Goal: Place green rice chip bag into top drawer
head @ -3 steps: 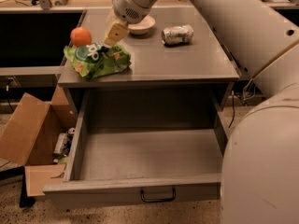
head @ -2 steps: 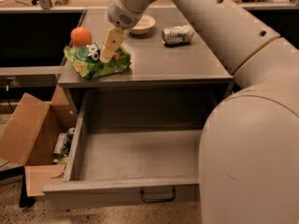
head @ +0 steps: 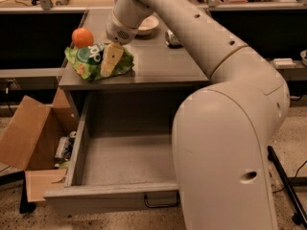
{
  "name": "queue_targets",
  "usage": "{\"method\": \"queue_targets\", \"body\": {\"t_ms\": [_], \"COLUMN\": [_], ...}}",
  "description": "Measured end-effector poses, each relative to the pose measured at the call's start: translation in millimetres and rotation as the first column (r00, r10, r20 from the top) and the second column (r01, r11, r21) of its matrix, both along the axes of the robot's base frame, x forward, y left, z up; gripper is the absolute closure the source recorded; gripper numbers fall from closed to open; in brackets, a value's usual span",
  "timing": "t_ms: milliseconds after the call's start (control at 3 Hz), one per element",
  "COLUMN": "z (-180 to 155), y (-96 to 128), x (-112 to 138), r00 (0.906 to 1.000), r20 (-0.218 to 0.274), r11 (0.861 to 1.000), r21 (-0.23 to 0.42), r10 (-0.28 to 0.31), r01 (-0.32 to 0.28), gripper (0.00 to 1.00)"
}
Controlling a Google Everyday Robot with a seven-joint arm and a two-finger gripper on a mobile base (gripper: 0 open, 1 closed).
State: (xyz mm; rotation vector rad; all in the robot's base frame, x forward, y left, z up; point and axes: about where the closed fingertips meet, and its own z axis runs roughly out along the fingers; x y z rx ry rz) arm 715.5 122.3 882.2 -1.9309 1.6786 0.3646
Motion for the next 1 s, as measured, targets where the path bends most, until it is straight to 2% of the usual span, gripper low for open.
{"method": "queue_targets", "body": {"t_ms": [333, 667, 1000], "z": [-23.7, -29.0, -12.5], "y": [1.1, -0.5, -8.5], "x": [1.7, 0.3, -8.2], "r00": [0.9989, 0.9985, 0.9998], "r20": [-0.044, -0.05, -0.017], "r11": [1.0, 1.0, 1.0], "r21": [-0.016, -0.016, 0.016], "r10": [0.017, 0.021, 0.011], "r01": [-0.018, -0.022, -0.011], "gripper": [0.4, 0.63, 0.86]}}
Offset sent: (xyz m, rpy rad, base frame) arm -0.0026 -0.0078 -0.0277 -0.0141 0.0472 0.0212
